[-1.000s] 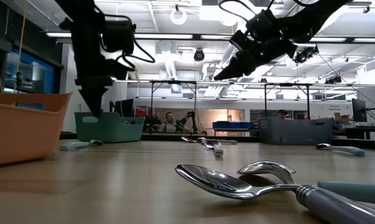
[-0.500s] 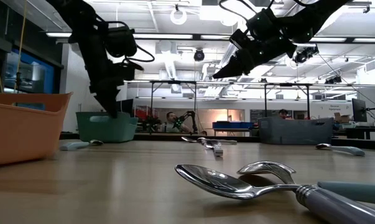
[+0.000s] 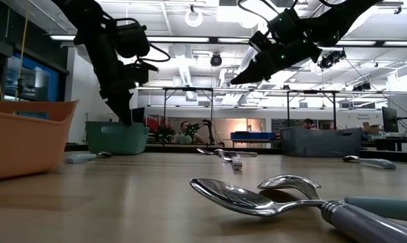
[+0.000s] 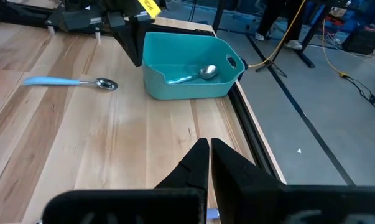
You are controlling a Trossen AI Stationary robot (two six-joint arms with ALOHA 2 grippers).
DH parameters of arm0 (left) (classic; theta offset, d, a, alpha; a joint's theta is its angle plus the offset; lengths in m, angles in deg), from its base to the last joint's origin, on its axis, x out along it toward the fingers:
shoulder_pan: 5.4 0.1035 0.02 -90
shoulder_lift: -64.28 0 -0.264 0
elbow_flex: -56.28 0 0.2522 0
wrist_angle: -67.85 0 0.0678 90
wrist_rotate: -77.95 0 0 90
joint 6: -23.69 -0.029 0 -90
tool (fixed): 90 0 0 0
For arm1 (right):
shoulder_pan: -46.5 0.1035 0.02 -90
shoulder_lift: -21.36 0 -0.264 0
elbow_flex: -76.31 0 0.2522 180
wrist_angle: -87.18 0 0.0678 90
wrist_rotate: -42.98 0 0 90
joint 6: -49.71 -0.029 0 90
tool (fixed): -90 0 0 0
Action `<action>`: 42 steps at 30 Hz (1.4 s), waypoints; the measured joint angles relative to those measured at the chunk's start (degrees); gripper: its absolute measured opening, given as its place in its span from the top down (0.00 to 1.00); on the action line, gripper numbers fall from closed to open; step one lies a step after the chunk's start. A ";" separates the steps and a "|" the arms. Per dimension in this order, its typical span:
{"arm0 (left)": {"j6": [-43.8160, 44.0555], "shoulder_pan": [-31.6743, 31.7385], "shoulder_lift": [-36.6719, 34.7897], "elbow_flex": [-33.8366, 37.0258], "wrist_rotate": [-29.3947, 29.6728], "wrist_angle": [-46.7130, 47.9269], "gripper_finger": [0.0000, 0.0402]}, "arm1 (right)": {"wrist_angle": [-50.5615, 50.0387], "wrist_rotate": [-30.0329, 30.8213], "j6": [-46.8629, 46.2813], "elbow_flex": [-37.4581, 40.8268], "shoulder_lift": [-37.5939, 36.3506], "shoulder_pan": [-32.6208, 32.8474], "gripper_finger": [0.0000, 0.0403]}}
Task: Sort silverware by color (type)
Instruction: Put the blue spoon into the green bin
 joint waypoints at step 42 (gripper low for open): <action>0.07 -15.17 -0.46 24.52 -9.36 -66.71 1.00 | 20.76 14.87 -12.46 15.85 0.07 11.55 1.00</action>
